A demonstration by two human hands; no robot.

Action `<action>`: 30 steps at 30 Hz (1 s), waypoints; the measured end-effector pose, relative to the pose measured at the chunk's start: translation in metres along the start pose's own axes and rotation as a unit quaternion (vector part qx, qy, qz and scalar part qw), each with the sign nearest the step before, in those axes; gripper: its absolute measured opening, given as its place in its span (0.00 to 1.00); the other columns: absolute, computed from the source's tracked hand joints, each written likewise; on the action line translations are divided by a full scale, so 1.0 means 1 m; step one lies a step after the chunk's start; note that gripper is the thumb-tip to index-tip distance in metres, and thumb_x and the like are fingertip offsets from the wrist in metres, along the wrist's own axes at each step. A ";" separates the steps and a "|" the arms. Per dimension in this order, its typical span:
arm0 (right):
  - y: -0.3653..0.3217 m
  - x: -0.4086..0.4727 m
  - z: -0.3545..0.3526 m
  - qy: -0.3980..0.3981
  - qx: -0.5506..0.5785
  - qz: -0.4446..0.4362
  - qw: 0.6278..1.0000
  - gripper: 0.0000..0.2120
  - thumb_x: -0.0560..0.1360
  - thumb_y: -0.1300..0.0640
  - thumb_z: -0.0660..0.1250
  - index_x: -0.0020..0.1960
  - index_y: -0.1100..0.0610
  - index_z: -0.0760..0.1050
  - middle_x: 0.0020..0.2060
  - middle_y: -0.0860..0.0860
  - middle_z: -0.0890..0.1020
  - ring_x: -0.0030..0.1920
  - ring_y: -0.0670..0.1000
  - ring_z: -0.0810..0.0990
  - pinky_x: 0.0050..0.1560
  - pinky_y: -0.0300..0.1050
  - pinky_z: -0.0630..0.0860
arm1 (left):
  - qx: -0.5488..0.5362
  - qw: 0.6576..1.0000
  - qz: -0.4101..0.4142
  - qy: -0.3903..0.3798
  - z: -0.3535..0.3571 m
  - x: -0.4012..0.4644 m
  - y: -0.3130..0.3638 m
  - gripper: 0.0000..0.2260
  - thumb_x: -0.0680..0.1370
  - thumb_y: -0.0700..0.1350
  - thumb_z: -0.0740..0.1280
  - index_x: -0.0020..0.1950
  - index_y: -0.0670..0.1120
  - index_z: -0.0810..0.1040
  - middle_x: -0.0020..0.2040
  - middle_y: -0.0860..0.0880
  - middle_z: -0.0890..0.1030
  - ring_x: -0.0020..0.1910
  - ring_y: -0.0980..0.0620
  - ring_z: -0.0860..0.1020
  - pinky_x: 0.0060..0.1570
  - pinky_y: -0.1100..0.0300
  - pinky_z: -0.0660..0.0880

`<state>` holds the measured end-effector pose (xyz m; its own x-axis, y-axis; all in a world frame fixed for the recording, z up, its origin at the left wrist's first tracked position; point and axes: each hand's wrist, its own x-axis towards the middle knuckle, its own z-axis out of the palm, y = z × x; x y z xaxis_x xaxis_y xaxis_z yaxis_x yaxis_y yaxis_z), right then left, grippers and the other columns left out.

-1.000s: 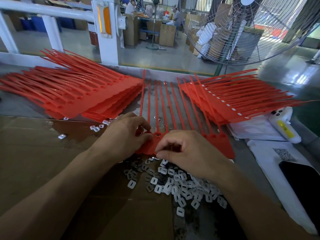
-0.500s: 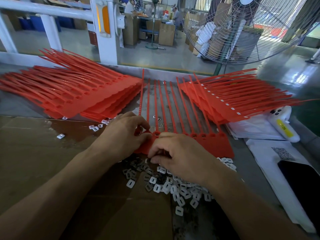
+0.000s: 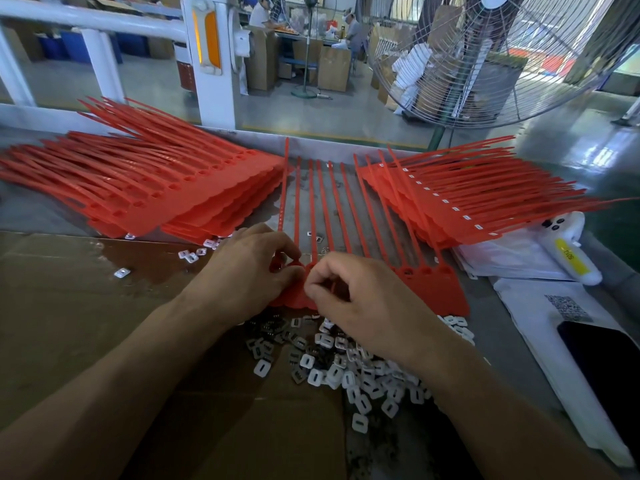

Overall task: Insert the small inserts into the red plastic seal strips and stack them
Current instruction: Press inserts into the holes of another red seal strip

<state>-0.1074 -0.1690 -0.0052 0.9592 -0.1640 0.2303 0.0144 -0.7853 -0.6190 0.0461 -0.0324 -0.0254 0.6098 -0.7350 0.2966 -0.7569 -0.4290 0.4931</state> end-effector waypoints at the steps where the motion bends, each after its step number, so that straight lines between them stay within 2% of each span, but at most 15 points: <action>1: 0.000 0.000 -0.001 0.014 0.021 0.009 1.000 0.03 0.81 0.55 0.69 0.48 0.49 0.79 0.37 0.40 0.80 0.38 0.38 0.79 0.38 0.30 0.73 | 0.000 1.000 0.000 0.000 0.000 0.000 0.000 0.12 0.76 0.56 0.72 0.57 0.55 0.83 0.52 0.56 0.76 0.53 0.54 0.75 0.57 0.50 0.75; 5: 0.002 0.000 -0.004 0.062 0.064 0.036 0.995 0.05 0.80 0.56 0.70 0.46 0.48 0.80 0.37 0.40 0.82 0.35 0.39 0.79 0.36 0.31 0.74 | -0.001 1.000 -0.001 0.001 0.000 0.000 0.000 0.12 0.76 0.56 0.72 0.57 0.55 0.83 0.52 0.56 0.75 0.53 0.53 0.75 0.58 0.50 0.74; 13: 0.020 0.003 -0.023 0.112 0.045 0.087 0.989 0.06 0.79 0.55 0.72 0.45 0.46 0.82 0.36 0.34 0.82 0.33 0.37 0.80 0.32 0.30 0.72 | 0.001 1.000 -0.011 -0.009 -0.001 0.000 0.001 0.12 0.77 0.58 0.71 0.58 0.57 0.82 0.52 0.58 0.74 0.55 0.54 0.74 0.60 0.52 0.74; 19: 0.042 0.002 -0.048 0.152 0.031 0.144 0.977 0.09 0.77 0.61 0.73 0.44 0.47 0.82 0.35 0.42 0.83 0.33 0.44 0.81 0.38 0.49 0.81 | 0.002 1.000 -0.010 -0.012 -0.002 -0.001 0.001 0.13 0.77 0.58 0.71 0.59 0.57 0.82 0.53 0.58 0.74 0.55 0.54 0.73 0.60 0.52 0.73; 20: 0.046 0.001 -0.054 0.159 0.042 0.154 0.974 0.09 0.77 0.63 0.72 0.45 0.48 0.82 0.34 0.43 0.83 0.32 0.45 0.81 0.36 0.48 0.81 | 0.002 1.000 -0.009 -0.012 -0.002 -0.001 0.001 0.13 0.77 0.58 0.71 0.59 0.57 0.82 0.53 0.58 0.74 0.55 0.54 0.73 0.60 0.53 0.73; 23: 0.057 -0.004 -0.069 0.171 0.058 0.187 0.966 0.08 0.77 0.66 0.72 0.47 0.53 0.82 0.32 0.44 0.83 0.27 0.44 0.79 0.29 0.38 0.76 | 0.005 1.000 -0.007 -0.014 -0.003 -0.001 0.000 0.13 0.77 0.58 0.71 0.59 0.57 0.82 0.52 0.58 0.74 0.54 0.54 0.73 0.59 0.53 0.73; 27: 0.064 -0.008 -0.076 0.161 0.057 0.219 0.961 0.08 0.77 0.67 0.72 0.45 0.55 0.83 0.34 0.50 0.84 0.27 0.45 0.79 0.29 0.40 0.76 | 0.009 1.000 -0.006 -0.016 -0.003 -0.001 -0.001 0.13 0.77 0.58 0.70 0.59 0.57 0.81 0.54 0.58 0.74 0.54 0.55 0.74 0.58 0.55 0.73; 30: 0.067 -0.010 -0.078 0.154 0.049 0.240 0.957 0.07 0.76 0.67 0.72 0.45 0.56 0.84 0.28 0.52 0.82 0.24 0.45 0.78 0.27 0.39 0.77 | 0.013 1.000 -0.008 -0.019 -0.002 0.000 0.000 0.13 0.77 0.58 0.70 0.60 0.58 0.81 0.54 0.58 0.74 0.55 0.55 0.73 0.58 0.56 0.72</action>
<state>-0.1378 -0.2662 0.0094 0.7333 -0.6722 0.1022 -0.3668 -0.5177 -0.7730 0.0466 -0.0306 -0.0237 0.6128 -0.7473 0.2569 -0.7532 -0.4540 0.4760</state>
